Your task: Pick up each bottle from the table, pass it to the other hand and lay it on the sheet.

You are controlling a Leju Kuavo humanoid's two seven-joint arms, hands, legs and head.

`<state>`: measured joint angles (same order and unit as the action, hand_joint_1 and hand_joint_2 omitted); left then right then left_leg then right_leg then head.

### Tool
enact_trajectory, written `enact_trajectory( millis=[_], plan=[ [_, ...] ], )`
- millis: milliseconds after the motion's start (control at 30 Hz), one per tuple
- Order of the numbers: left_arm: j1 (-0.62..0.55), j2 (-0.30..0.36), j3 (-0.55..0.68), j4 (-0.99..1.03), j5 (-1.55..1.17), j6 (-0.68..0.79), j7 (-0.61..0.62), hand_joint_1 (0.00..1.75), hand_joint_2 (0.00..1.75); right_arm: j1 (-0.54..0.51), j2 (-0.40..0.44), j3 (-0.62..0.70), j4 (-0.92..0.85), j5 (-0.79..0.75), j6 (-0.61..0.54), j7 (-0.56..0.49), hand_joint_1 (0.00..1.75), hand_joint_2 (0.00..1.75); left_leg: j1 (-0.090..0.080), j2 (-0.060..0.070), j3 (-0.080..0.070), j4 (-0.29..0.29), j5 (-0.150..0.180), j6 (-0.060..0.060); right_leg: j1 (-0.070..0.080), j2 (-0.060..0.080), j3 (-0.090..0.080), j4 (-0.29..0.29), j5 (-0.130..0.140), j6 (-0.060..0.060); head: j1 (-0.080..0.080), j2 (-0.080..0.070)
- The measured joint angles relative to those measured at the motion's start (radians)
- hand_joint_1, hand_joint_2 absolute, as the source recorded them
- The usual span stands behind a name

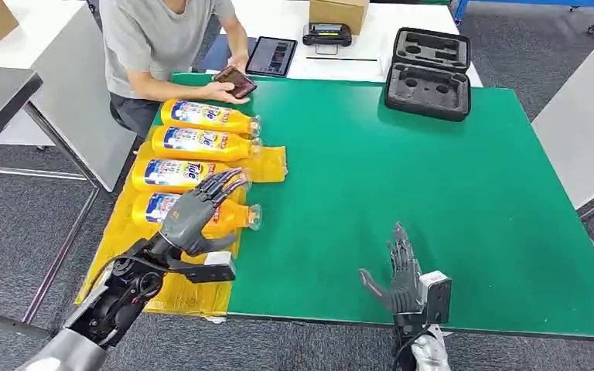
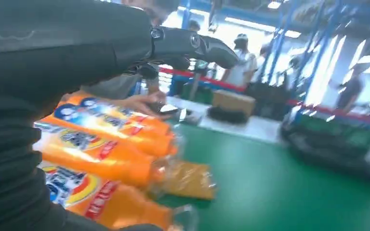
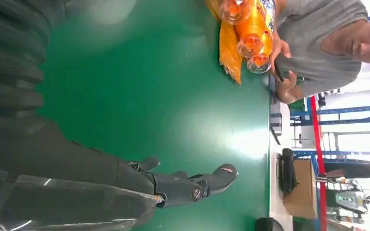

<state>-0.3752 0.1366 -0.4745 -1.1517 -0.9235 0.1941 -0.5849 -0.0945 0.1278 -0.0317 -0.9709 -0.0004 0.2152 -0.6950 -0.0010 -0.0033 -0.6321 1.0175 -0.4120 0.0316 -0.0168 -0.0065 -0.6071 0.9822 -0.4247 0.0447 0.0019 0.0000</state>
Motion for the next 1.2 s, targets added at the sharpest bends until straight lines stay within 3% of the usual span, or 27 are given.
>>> enact_trajectory(
  millis=[100, 400, 567, 800, 1200],
  plan=[
    [0.018, -0.002, 0.013, -0.021, 0.059, -0.026, -0.071, 0.00, 1.75, 0.000, 0.001, 0.000, 0.000, 0.009, -0.009, 0.000, 0.00, 1.75, 0.000, 0.000, 0.000, 0.000, 0.000, 0.000, 0.000, 0.000, 0.000, 0.000, 0.000, 0.000, 0.000, 0.000],
    [0.069, 0.009, 0.029, -0.075, 0.221, 0.000, -0.110, 0.00, 1.75, 0.010, 0.019, 0.006, -0.017, 0.024, -0.022, 0.000, 0.00, 1.75, 0.000, 0.000, 0.000, 0.000, 0.000, 0.000, 0.000, 0.000, -0.001, 0.000, 0.000, 0.000, 0.000, 0.000],
    [0.120, 0.041, -0.061, -0.167, 0.498, 0.161, -0.113, 0.00, 1.75, 0.060, 0.040, 0.053, -0.174, 0.041, -0.073, -0.001, 0.00, 1.75, 0.000, 0.000, 0.000, 0.000, 0.000, 0.000, 0.000, 0.000, -0.001, 0.000, 0.000, 0.000, 0.000, 0.000],
    [0.231, 0.047, -0.174, -0.324, 0.566, 0.251, -0.116, 0.00, 1.75, 0.173, 0.023, 0.112, -0.441, 0.064, -0.178, -0.003, 0.00, 1.75, -0.001, 0.000, -0.001, 0.000, -0.002, -0.001, -0.001, 0.000, -0.001, -0.001, -0.001, 0.000, 0.000, 0.000],
    [0.294, 0.046, -0.196, -0.391, 0.546, 0.292, -0.116, 0.00, 1.75, 0.212, -0.008, 0.178, -0.540, 0.063, -0.261, -0.003, 0.00, 1.75, 0.000, 0.000, 0.000, 0.000, -0.001, -0.001, 0.000, 0.000, -0.001, -0.001, 0.000, 0.000, 0.000, 0.000]
  ],
)
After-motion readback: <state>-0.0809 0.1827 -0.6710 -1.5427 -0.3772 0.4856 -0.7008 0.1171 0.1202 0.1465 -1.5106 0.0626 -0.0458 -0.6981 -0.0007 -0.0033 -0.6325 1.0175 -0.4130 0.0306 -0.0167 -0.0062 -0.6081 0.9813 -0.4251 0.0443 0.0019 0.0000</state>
